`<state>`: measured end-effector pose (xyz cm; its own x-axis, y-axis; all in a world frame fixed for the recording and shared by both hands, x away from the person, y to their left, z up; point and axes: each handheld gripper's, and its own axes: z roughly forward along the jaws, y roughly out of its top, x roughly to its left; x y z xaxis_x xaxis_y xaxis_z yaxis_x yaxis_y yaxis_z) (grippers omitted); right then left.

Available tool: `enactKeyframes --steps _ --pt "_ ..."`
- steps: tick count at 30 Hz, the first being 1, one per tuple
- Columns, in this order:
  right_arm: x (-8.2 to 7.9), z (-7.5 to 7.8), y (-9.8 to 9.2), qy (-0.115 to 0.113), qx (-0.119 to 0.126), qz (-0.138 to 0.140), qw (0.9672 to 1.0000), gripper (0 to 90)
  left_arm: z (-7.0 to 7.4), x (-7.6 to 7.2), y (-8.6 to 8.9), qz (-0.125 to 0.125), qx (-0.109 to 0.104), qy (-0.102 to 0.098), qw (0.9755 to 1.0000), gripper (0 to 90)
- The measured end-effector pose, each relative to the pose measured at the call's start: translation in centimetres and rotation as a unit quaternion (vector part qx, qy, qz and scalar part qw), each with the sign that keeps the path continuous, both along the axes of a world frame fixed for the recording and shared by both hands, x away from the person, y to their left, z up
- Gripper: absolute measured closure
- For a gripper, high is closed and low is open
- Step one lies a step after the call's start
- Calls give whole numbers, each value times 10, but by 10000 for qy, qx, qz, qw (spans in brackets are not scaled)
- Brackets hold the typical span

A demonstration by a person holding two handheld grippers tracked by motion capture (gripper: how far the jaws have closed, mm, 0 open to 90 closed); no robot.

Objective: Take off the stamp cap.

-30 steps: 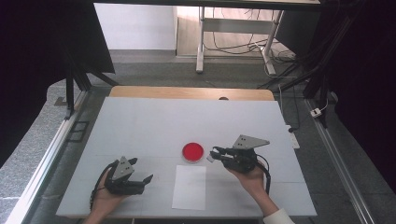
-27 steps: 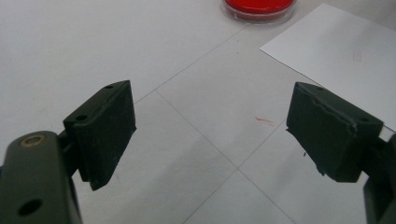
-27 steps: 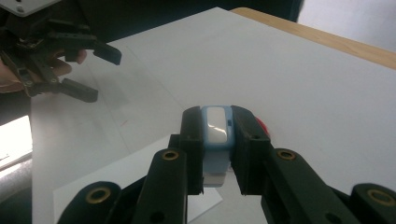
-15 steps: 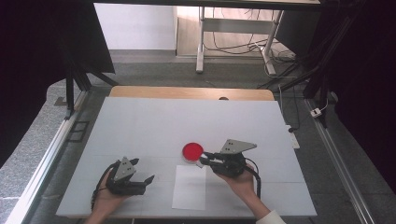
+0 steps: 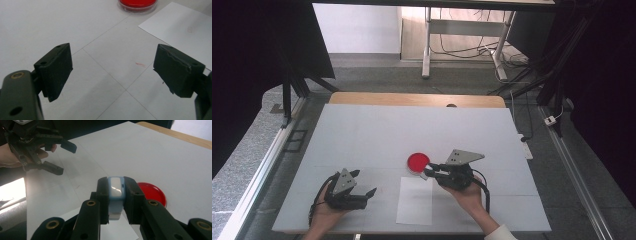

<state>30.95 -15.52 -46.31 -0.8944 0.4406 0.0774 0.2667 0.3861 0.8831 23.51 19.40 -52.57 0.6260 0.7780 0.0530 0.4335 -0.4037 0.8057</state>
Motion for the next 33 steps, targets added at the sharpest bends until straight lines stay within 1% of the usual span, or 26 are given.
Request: enactKeyframes --steps 1,5,6,10,16,20,23,26,33 --pt "0 -1 1 1 26 1 10000 749 0 0 0 4 4 2 10000 157" --pt "0 -2 3 23 -6 28 10000 749 0 1 -1 -13 -21 16 10000 158" --pt "0 -3 4 25 26 24 10000 749 0 1 -1 -14 -30 11 10000 158" --pt "0 -3 5 4 23 13 10000 749 1 1 -1 -10 -125 -11 9999 158" --pt "2 -4 4 10 0 -25 10000 749 4 4 -1 108 -266 -44 9996 159" --pt "1 -5 5 -2 17 -36 10000 749 7 4 -7 62 -245 -86 9996 164" --pt "1 -5 5 -2 17 -29 10000 749 8 4 -12 40 -207 -64 9998 168" --pt "0 -5 5 -22 15 -23 10000 749 9 4 -19 -43 -165 -66 9998 168" --pt "-1 -4 4 -60 47 -23 10000 749 13 4 -30 -159 -149 -66 9997 171"
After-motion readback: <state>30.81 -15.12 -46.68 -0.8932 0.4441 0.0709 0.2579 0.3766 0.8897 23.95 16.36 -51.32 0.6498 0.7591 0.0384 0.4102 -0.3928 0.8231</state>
